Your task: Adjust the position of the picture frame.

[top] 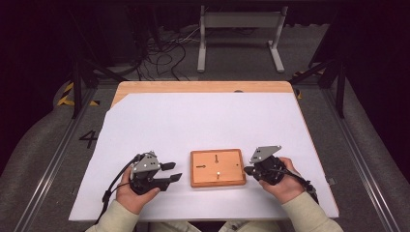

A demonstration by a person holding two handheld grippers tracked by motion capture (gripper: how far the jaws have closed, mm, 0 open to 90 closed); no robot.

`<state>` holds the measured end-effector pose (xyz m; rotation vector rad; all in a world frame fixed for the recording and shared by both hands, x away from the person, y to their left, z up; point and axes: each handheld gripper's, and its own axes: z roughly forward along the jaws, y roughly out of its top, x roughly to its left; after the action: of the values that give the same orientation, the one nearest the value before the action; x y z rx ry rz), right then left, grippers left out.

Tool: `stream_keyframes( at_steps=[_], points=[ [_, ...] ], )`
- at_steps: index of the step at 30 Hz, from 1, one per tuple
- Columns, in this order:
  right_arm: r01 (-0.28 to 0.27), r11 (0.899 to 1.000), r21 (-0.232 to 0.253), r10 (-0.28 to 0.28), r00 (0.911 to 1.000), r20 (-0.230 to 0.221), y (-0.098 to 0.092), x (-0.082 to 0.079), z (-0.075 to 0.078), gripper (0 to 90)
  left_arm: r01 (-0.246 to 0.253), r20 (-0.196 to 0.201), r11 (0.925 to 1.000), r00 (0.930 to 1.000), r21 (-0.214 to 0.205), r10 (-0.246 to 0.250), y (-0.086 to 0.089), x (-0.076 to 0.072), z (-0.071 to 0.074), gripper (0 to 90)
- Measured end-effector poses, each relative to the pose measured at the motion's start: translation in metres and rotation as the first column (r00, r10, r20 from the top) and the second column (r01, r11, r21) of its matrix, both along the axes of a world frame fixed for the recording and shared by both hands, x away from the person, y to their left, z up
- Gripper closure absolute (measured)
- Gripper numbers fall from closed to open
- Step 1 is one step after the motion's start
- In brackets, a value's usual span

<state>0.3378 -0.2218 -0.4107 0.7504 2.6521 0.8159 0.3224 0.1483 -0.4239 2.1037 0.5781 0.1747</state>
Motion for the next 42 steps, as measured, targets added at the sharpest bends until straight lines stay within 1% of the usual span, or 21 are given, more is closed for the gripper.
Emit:
stream_keyframes(
  at_steps=[2, 3, 4, 5, 6, 9, 13, 15, 16, 18, 19, 22, 25, 27, 28, 29, 32, 35, 38, 40, 42],
  points=[
    [-0.033, 0.999, 0.006, 0.033, 0.9994, -0.007, 0.004, -0.005, 0.001, 90.0, 0.074, -0.036, 0.9973, 0.9966, -0.007, -0.074, -0.007, -0.004, 0.000, 62.1],
    [-0.033, 0.999, 0.006, 0.033, 0.9994, -0.007, 0.004, -0.005, 0.001, 90.0, 0.074, -0.036, 0.9973, 0.9966, -0.007, -0.074, -0.007, -0.004, 0.000, 66.4],
    [-0.053, 0.999, 0.009, 0.053, 0.9985, -0.013, 0.007, -0.007, 0.001, 90.0, 0.105, -0.045, 0.9945, 0.9936, 0.011, -0.104, -0.012, -0.006, 0.000, 66.4],
    [-0.085, 0.996, 0.012, 0.085, 0.9962, -0.022, 0.011, -0.010, 0.001, 90.0, 0.118, -0.045, 0.9928, 0.9920, 0.019, -0.117, -0.014, -0.006, -0.001, 72.9],
    [-0.085, 0.996, 0.012, 0.085, 0.9962, -0.022, 0.011, -0.010, 0.001, 90.0, 0.129, -0.053, 0.9914, 0.9904, 0.023, -0.128, -0.016, -0.007, -0.001, 72.9],
    [-0.116, 0.993, 0.023, 0.117, 0.9925, -0.035, 0.015, -0.013, 0.000, 90.0, 0.140, -0.063, 0.9896, 0.9885, 0.034, -0.137, -0.019, -0.007, -0.003, 77.8],
    [-0.152, 0.987, 0.040, 0.155, 0.9853, -0.071, 0.021, -0.014, -0.007, 90.0, 0.144, -0.071, 0.9890, 0.9874, 0.034, -0.142, -0.020, -0.007, -0.004, 79.0],
    [-0.160, 0.986, 0.040, 0.162, 0.9838, -0.076, 0.023, -0.014, -0.009, 90.0, 0.155, -0.073, 0.9872, 0.9857, 0.038, -0.152, -0.022, -0.007, -0.005, 80.0],
    [-0.163, 0.986, 0.039, 0.166, 0.9825, -0.085, 0.024, -0.014, -0.011, 90.0, 0.181, -0.089, 0.9828, 0.9802, 0.037, -0.177, -0.027, -0.007, -0.008, 80.0],
    [-0.175, 0.984, 0.036, 0.177, 0.9795, -0.095, 0.028, -0.015, -0.014, 90.0, 0.194, -0.096, 0.9799, 0.9773, 0.047, -0.189, -0.031, -0.008, -0.011, 82.0],
    [-0.176, 0.984, 0.037, 0.179, 0.9791, -0.096, 0.028, -0.015, -0.014, 90.0, 0.198, -0.109, 0.9788, 0.9754, 0.051, -0.192, -0.034, -0.008, -0.013, 83.1],
    [-0.175, 0.984, 0.037, 0.178, 0.9791, -0.098, 0.028, -0.015, -0.016, 90.0, 0.205, -0.113, 0.9765, 0.9739, 0.066, -0.197, -0.038, -0.006, -0.017, 86.7],
    [-0.177, 0.984, 0.035, 0.180, 0.9780, -0.105, 0.029, -0.014, -0.019, 90.0, 0.205, -0.155, 0.9758, 0.9691, 0.075, -0.192, -0.043, -0.006, -0.022, 89.5],
    [-0.178, 0.983, 0.033, 0.181, 0.9773, -0.110, 0.029, -0.014, -0.020, 90.0, 0.202, -0.146, 0.9762, 0.9712, 0.080, -0.189, -0.044, -0.004, -0.023, 89.7],
    [-0.178, 0.983, 0.033, 0.181, 0.9773, -0.110, 0.029, -0.014, -0.020, 90.0, 0.197, -0.134, 0.9761, 0.9737, 0.091, -0.184, -0.045, -0.003, -0.024, 89.7],
    [-0.183, 0.983, 0.036, 0.186, 0.9757, -0.116, 0.030, -0.014, -0.021, 90.0, 0.187, -0.145, 0.9761, 0.9746, 0.110, -0.171, -0.047, -0.003, -0.027, 89.7],
    [-0.185, 0.982, 0.031, 0.188, 0.9744, -0.124, 0.031, -0.013, -0.024, 90.0, 0.183, -0.148, 0.9732, 0.9756, 0.139, -0.163, -0.049, -0.003, -0.029, 89.7],
    [-0.184, 0.983, 0.026, 0.186, 0.9737, -0.131, 0.032, -0.013, -0.026, 90.0, 0.167, -0.123, 0.9691, 0.9816, 0.181, -0.147, -0.052, -0.001, -0.031, 89.8],
    [-0.185, 0.982, 0.024, 0.187, 0.9729, -0.136, 0.033, -0.012, -0.028, 90.0, 0.181, -0.133, 0.9643, 0.9786, 0.193, -0.157, -0.055, 0.000, -0.034, 89.8],
    [-0.185, 0.982, 0.029, 0.187, 0.9721, -0.141, 0.032, -0.011, -0.028, 90.0, 0.180, -0.129, 0.9623, 0.9793, 0.203, -0.156, -0.056, 0.001, -0.034, 89.8],
    [-0.175, 0.984, 0.036, 0.179, 0.9744, -0.136, 0.032, -0.010, -0.029, 90.0, 0.159, -0.116, 0.9661, 0.9837, 0.204, -0.137, -0.056, 0.004, -0.034, 89.8]
  ],
)
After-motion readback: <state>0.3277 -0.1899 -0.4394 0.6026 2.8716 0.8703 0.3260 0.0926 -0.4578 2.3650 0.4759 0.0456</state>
